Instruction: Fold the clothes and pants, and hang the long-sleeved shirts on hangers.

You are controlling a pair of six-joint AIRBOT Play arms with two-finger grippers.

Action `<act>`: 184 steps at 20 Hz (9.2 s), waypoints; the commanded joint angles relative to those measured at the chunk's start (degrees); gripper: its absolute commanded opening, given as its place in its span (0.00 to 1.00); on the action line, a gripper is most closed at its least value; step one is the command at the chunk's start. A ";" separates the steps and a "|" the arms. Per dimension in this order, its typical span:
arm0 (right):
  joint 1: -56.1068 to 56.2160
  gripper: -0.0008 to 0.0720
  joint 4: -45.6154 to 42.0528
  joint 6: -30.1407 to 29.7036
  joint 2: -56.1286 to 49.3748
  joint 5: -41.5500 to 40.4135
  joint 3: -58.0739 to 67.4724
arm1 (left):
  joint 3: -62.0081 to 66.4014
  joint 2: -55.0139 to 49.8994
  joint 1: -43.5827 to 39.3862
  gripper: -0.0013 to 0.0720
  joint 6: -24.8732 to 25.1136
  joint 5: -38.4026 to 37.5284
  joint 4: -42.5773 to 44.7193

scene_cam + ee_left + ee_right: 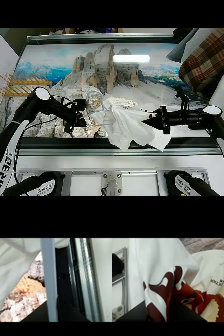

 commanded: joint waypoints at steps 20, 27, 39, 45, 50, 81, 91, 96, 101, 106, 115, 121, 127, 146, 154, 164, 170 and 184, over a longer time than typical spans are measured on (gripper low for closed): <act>0.07 0.04 5.14 -25.03 0.02 -3.82 0.00 | 0.00 -0.04 -0.02 0.04 -0.13 0.26 -0.13; 0.07 0.03 5.40 -24.35 0.02 -3.56 0.00 | 0.00 -0.02 -0.02 0.63 -12.81 1.60 -0.20; 0.07 0.03 5.25 -22.01 0.02 -3.58 0.00 | 0.09 6.23 9.75 0.63 -30.58 4.92 -3.76; 0.07 0.03 5.49 -20.70 0.02 -3.58 0.00 | 0.09 14.80 18.32 0.63 -39.39 8.81 -3.63; 0.07 0.03 11.78 -19.39 1.40 -2.95 0.00 | 0.02 20.17 24.24 0.63 -52.06 11.93 -3.15; 6.43 0.03 18.45 -3.98 14.99 -16.63 0.02 | -14.34 15.80 -17.42 0.92 -81.24 49.88 -18.67; 6.43 0.03 18.47 -3.98 15.02 -16.63 0.02 | -14.21 13.92 -18.01 0.92 -84.28 55.30 -18.60; 6.43 0.03 18.47 -3.98 15.02 -16.63 0.02 | -14.21 10.16 -22.77 0.92 -84.70 59.93 -18.64; 6.36 0.03 18.47 -3.98 15.02 -16.70 0.02 | -14.21 11.30 -22.18 0.04 -84.61 59.36 -17.94; 6.36 0.03 18.51 -0.31 15.54 -19.30 0.04 | -14.21 17.05 -12.68 0.04 -85.83 49.64 -9.57; 6.36 0.03 20.24 4.48 19.63 -19.23 0.07 | -14.21 20.72 1.66 0.04 -85.99 39.80 -3.17; 6.36 0.03 20.24 7.43 20.94 -19.21 0.07 | -14.21 20.68 7.76 0.04 -85.26 38.58 -3.17; 6.38 0.03 20.26 8.72 20.96 -18.29 0.07 | -14.19 20.65 9.64 0.04 -84.43 39.15 -3.19; 6.47 0.03 30.21 7.56 20.96 -20.57 0.07 | -7.10 20.50 0.44 0.04 -83.58 39.93 -3.61; 6.47 0.03 30.97 7.61 21.31 -20.59 0.07 | -7.10 16.20 7.21 0.04 -83.41 34.60 -3.37; 6.47 0.03 30.88 7.61 21.38 -20.76 0.07 | -7.06 16.24 7.78 0.04 -81.88 35.04 -3.48; 6.29 0.03 26.58 7.58 21.64 -21.22 0.07 | -3.72 16.22 13.46 0.04 -79.82 30.95 -3.56; 6.97 0.03 34.32 3.87 21.66 -22.27 0.09 | -2.38 16.06 7.48 0.04 -78.03 27.15 -5.01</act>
